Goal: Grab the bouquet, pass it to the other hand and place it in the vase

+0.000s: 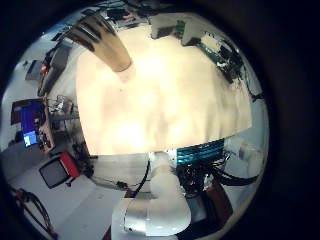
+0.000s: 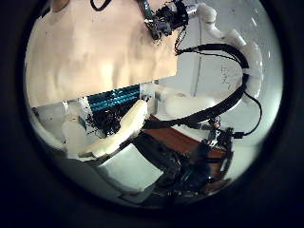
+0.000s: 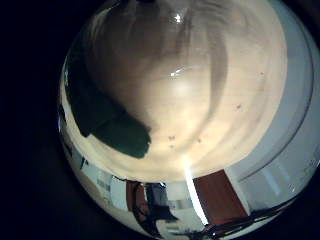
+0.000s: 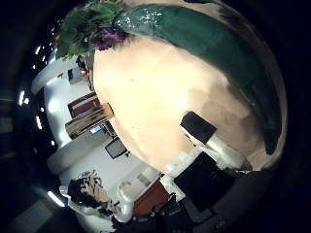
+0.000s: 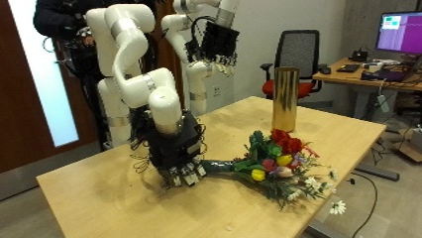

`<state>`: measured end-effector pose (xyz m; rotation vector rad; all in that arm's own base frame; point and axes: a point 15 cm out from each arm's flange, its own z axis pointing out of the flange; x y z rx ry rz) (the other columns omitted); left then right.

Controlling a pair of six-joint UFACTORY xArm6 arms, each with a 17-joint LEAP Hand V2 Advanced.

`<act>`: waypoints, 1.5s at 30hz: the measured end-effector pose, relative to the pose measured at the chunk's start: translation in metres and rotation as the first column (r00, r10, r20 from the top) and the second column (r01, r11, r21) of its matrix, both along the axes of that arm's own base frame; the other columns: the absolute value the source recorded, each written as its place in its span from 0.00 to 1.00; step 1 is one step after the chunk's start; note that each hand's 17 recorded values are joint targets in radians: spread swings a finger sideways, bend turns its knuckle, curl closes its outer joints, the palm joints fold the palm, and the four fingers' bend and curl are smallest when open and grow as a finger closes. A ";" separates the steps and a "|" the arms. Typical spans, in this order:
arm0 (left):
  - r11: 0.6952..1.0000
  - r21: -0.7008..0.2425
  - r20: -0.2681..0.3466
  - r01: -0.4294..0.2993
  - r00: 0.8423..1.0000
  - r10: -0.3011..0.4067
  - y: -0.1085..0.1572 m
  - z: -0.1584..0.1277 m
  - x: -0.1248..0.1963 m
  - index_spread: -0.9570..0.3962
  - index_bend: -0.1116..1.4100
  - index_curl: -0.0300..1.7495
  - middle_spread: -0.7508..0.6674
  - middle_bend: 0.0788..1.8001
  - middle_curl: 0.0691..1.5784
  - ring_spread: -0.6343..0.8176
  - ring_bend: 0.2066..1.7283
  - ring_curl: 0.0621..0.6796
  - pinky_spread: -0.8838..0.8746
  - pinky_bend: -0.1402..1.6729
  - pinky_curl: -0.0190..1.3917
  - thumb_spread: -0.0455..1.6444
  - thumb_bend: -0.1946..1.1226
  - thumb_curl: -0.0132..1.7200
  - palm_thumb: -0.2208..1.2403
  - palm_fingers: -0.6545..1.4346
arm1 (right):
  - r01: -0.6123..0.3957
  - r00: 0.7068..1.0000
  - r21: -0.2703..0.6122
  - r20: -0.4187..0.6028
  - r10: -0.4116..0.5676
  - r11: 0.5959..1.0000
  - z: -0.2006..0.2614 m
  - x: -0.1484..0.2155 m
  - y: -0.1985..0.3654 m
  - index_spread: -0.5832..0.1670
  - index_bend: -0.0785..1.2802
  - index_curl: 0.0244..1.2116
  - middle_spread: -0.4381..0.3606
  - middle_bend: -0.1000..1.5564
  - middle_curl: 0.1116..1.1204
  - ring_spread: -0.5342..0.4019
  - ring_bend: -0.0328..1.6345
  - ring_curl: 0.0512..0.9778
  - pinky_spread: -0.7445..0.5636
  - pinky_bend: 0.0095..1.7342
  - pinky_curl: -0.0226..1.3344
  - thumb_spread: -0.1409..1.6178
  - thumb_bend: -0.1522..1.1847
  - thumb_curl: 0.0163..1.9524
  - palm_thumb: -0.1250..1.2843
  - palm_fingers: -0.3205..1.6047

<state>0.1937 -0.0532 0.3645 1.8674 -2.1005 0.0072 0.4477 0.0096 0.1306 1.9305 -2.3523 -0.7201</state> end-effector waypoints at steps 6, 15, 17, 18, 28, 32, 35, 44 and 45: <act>1.000 0.000 -0.004 -0.001 1.000 0.001 0.000 -0.001 -0.001 0.88 0.19 0.22 0.73 0.10 0.18 0.81 0.16 0.20 0.80 0.18 0.19 0.60 0.13 0.18 0.45 0.43 | 0.009 1.000 -0.004 0.011 -0.009 1.000 -0.002 0.003 -0.004 0.65 0.18 0.23 0.73 0.30 0.22 0.67 0.38 0.15 0.72 0.23 0.17 0.66 0.10 0.20 0.59 0.32; 1.000 -0.001 0.001 -0.002 1.000 0.002 0.000 0.001 -0.002 0.88 0.19 0.22 0.73 0.10 0.18 0.81 0.17 0.20 0.80 0.18 0.19 0.60 0.13 0.18 0.45 0.43 | -0.005 0.999 -0.019 -0.041 0.004 1.000 -0.011 -0.007 -0.006 0.65 0.18 0.23 0.72 0.30 0.23 0.64 0.39 0.15 0.72 0.21 0.18 0.66 0.10 0.21 0.60 0.34; 1.000 0.001 0.002 -0.003 1.000 0.003 0.001 0.001 -0.002 0.88 0.19 0.22 0.73 0.10 0.18 0.81 0.16 0.19 0.80 0.18 0.19 0.60 0.13 0.18 0.45 0.42 | -0.005 0.999 -0.020 -0.045 0.004 1.000 -0.012 -0.008 -0.006 0.65 0.18 0.23 0.72 0.31 0.23 0.64 0.40 0.15 0.72 0.21 0.18 0.66 0.10 0.21 0.60 0.35; 1.000 0.001 0.002 -0.003 1.000 0.003 0.001 0.001 -0.002 0.88 0.19 0.22 0.73 0.10 0.18 0.81 0.16 0.20 0.80 0.18 0.19 0.60 0.13 0.18 0.45 0.43 | -0.005 0.999 -0.020 -0.045 0.004 1.000 -0.012 -0.008 -0.006 0.65 0.18 0.23 0.71 0.30 0.23 0.63 0.40 0.15 0.72 0.21 0.18 0.66 0.10 0.21 0.60 0.35; 1.000 -0.001 0.002 -0.003 1.000 0.003 0.000 0.001 -0.004 0.88 0.19 0.22 0.73 0.10 0.18 0.81 0.17 0.20 0.80 0.18 0.19 0.60 0.13 0.18 0.45 0.43 | -0.059 0.996 -0.044 -0.069 0.056 0.997 -0.003 -0.010 -0.004 0.51 0.24 0.28 0.55 0.39 0.27 0.44 0.49 0.17 0.60 0.18 0.14 0.63 0.10 0.22 0.63 0.57; 1.000 -0.001 0.005 -0.004 1.000 0.004 0.001 0.002 -0.005 0.88 0.19 0.22 0.73 0.11 0.18 0.81 0.16 0.20 0.80 0.18 0.19 0.60 0.13 0.18 0.45 0.43 | -0.062 0.997 -0.046 -0.049 0.060 0.997 0.005 -0.007 -0.002 0.34 0.48 0.42 0.34 0.59 0.41 0.29 0.64 0.32 0.22 0.44 0.24 0.59 0.10 0.23 0.69 0.93; 1.000 -0.001 0.004 -0.003 1.000 0.003 0.000 0.001 -0.005 0.88 0.19 0.22 0.73 0.11 0.18 0.81 0.17 0.20 0.80 0.18 0.19 0.60 0.13 0.18 0.45 0.43 | -0.055 0.998 -0.043 0.002 0.055 0.998 0.027 -0.001 -0.004 0.34 0.62 0.51 0.33 0.69 0.48 0.30 0.71 0.40 0.20 0.55 0.30 0.59 0.10 0.24 0.72 0.90; 1.000 0.004 0.012 -0.010 1.000 0.010 0.002 -0.002 0.003 0.88 0.19 0.22 0.72 0.11 0.18 0.80 0.17 0.20 0.80 0.18 0.19 0.60 0.13 0.18 0.45 0.43 | 0.028 0.970 -0.031 0.242 -0.020 0.999 0.136 0.013 -0.026 0.40 0.83 0.70 0.36 0.85 0.62 0.35 0.86 0.57 0.37 0.79 0.48 0.54 0.15 0.33 0.94 0.76; 1.000 0.006 0.011 -0.010 1.000 0.010 0.003 -0.002 0.003 0.88 0.19 0.22 0.72 0.11 0.18 0.80 0.17 0.20 0.80 0.18 0.19 0.60 0.13 0.18 0.45 0.43 | 0.027 0.963 -0.010 0.267 -0.023 1.000 0.149 0.013 -0.022 0.40 0.83 0.70 0.37 0.85 0.62 0.35 0.87 0.57 0.38 0.79 0.49 0.54 0.14 0.33 0.94 0.75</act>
